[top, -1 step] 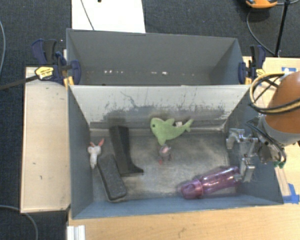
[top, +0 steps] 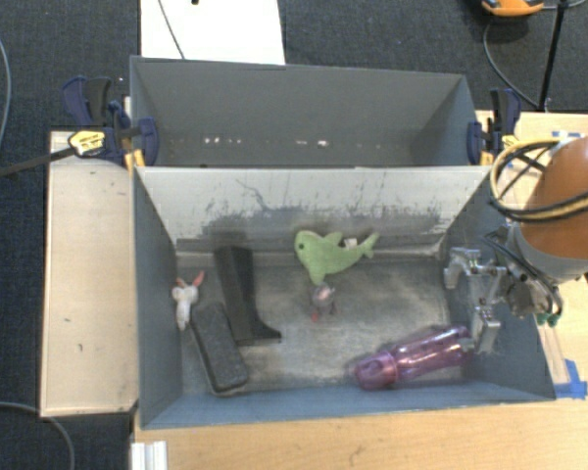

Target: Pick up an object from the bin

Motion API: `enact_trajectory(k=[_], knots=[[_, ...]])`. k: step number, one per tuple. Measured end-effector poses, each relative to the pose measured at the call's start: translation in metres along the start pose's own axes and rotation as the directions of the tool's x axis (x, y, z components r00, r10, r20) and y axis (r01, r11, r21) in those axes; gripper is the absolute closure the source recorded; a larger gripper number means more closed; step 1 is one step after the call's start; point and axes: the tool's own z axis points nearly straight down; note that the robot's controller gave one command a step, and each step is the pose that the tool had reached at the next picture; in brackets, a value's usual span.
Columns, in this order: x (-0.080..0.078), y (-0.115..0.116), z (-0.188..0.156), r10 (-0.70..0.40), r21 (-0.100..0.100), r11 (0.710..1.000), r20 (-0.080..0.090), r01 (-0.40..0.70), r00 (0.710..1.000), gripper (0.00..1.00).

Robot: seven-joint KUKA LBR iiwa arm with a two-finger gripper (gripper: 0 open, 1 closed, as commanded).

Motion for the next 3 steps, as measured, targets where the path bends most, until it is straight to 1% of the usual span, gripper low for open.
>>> enact_trajectory(k=[1,2,3], knots=[[0.013,-0.002,0.042,0.039,0.0,0.999,0.006,-0.039,0.999,0.0],[0.015,-0.004,0.09,-0.112,-0.001,0.994,-0.002,0.112,0.994,1.0],[0.015,-0.004,0.09,-0.114,-0.001,0.994,-0.002,0.114,0.993,1.0]])
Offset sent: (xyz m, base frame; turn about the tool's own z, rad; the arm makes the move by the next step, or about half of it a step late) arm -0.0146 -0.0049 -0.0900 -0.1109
